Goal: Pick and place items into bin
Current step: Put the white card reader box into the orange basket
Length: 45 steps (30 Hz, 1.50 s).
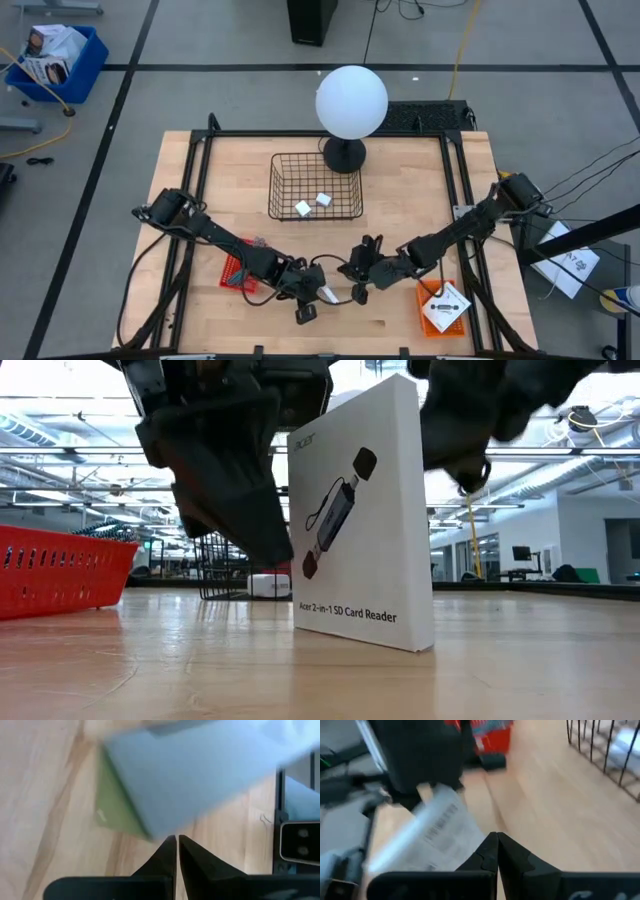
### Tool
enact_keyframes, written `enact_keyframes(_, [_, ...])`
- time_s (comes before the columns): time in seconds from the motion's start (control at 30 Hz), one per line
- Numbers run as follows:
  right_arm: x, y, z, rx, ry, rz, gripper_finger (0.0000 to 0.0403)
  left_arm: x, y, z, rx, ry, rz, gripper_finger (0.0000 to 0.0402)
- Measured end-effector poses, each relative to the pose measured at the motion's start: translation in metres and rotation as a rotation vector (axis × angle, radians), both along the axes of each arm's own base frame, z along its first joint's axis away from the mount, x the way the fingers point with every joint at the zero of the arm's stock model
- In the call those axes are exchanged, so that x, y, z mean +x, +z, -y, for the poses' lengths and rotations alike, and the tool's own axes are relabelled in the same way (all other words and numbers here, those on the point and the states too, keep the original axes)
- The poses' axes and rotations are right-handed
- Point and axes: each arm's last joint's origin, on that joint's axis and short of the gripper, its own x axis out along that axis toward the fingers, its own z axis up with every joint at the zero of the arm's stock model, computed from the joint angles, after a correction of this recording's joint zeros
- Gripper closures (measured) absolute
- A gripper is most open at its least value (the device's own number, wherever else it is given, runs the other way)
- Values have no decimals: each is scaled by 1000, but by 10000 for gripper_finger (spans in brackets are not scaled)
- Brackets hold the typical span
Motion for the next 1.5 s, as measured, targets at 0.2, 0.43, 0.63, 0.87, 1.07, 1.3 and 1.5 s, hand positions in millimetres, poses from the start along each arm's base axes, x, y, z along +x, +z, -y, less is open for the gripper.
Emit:
enact_keyframes(0.2, [-5,17,-9,11,51,88,403,-12,24,7,27,-66,50,378])
enact_keyframes(0.43, [-3,30,-12,65,81,168,359,-33,74,19,101,-133,245,378])
enact_keyframes(0.63, [2,46,-25,22,163,198,251,-64,122,24,180,-166,406,378])
enact_keyframes(0.87, [-9,55,-48,-89,128,185,160,-99,167,28,251,-146,595,378])
enact_keyframes(1.07, [-2,45,-72,-99,115,159,158,-118,180,33,296,-113,652,378])
enact_keyframes(1.3, [19,33,-92,-220,49,6,160,-125,180,41,314,-98,664,378])
enact_keyframes(1.5, [22,25,-101,-252,-40,-27,160,-130,180,46,300,-111,667,378])
